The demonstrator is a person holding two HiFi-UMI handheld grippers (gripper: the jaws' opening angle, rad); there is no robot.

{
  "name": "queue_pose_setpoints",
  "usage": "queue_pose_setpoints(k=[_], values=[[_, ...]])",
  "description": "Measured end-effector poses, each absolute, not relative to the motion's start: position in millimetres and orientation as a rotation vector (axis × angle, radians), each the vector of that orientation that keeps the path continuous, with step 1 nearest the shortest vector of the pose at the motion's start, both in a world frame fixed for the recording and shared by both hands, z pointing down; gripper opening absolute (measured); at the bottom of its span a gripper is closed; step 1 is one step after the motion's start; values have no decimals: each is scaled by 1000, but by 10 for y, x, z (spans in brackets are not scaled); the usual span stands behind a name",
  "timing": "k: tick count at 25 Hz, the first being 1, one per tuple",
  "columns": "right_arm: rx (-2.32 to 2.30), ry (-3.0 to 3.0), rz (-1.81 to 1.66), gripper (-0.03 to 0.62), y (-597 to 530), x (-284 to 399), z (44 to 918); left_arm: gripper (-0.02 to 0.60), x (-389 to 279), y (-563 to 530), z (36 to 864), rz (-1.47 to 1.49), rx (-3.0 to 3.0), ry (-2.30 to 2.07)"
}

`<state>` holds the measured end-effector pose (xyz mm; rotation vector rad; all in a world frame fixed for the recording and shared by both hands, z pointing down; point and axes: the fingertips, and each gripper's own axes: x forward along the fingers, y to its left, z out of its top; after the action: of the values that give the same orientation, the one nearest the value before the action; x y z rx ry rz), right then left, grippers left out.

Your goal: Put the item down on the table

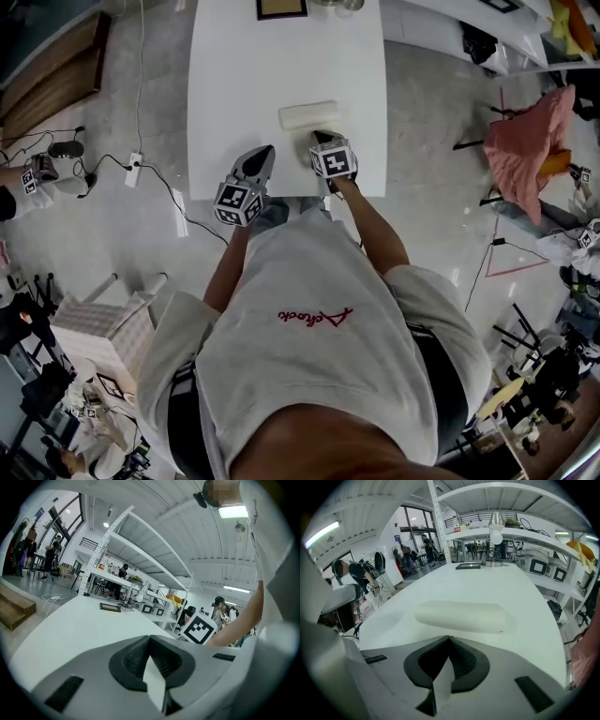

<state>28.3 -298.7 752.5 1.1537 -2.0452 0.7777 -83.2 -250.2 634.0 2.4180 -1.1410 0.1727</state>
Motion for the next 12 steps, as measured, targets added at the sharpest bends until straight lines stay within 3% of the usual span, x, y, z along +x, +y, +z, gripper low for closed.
queue_pose_setpoints(k=[12], values=[[1245,-2298,727,-8,-2903,301,6913,12,-645,-2489,6258,184,2473,-1117]])
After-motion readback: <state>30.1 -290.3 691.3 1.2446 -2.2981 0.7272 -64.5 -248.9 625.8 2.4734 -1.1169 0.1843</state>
